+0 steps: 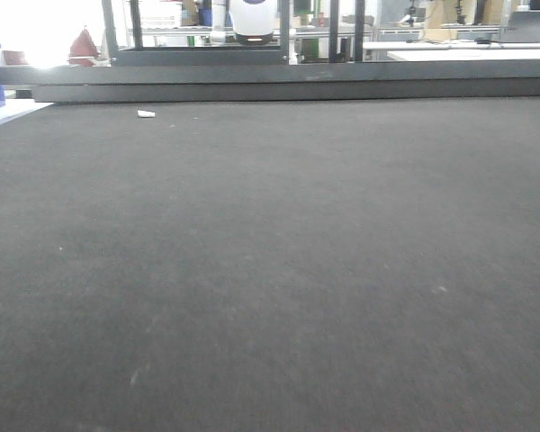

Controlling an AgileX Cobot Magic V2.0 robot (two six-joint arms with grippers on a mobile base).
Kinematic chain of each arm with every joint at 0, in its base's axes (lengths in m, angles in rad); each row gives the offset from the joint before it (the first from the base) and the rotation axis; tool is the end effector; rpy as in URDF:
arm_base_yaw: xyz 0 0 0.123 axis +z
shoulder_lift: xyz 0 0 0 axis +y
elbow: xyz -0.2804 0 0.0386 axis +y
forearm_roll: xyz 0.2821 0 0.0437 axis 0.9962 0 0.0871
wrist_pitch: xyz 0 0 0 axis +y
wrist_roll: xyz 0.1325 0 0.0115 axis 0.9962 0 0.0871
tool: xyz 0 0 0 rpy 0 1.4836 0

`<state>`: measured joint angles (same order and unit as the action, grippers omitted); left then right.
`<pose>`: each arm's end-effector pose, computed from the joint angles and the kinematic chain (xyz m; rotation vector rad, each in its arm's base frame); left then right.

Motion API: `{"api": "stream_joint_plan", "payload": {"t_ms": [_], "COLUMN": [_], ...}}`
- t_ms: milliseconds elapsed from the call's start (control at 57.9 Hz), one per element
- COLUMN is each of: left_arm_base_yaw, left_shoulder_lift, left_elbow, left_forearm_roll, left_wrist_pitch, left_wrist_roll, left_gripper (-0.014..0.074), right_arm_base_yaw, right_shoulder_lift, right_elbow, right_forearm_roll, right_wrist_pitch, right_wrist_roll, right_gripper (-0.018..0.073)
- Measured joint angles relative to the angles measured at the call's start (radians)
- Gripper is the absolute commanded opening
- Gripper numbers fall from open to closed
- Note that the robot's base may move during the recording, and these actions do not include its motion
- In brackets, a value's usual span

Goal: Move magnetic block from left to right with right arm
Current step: 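Raise the held red cube out of view with the right arm, then drive the base away from the table holding the cube in the right gripper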

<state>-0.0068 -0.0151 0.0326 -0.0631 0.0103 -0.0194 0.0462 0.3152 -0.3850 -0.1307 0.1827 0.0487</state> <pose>0.1346 -0.0010 0.2039 -0.0567 1.5107 -0.0721 0.1566 0.0041 0.3066 -0.0821 1.5930 -0.0451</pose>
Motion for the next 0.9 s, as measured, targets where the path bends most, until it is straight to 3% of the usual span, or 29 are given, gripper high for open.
{"api": "stream_joint_plan", "payload": {"t_ms": [898], "left_arm_base_yaw": [0.000], "left_shoulder_lift": [0.000], "left_elbow": [0.000], "left_forearm_roll": [0.000], "left_wrist_pitch": [0.000], "left_wrist_roll": [0.000], "left_gripper": [-0.0117], "right_arm_base_yaw": [0.000], "right_shoulder_lift": [0.000], "right_elbow": [0.000], "right_forearm_roll": [0.000], "right_wrist_pitch": [0.002], "right_wrist_roll": [0.000], "right_gripper": [0.0253]}}
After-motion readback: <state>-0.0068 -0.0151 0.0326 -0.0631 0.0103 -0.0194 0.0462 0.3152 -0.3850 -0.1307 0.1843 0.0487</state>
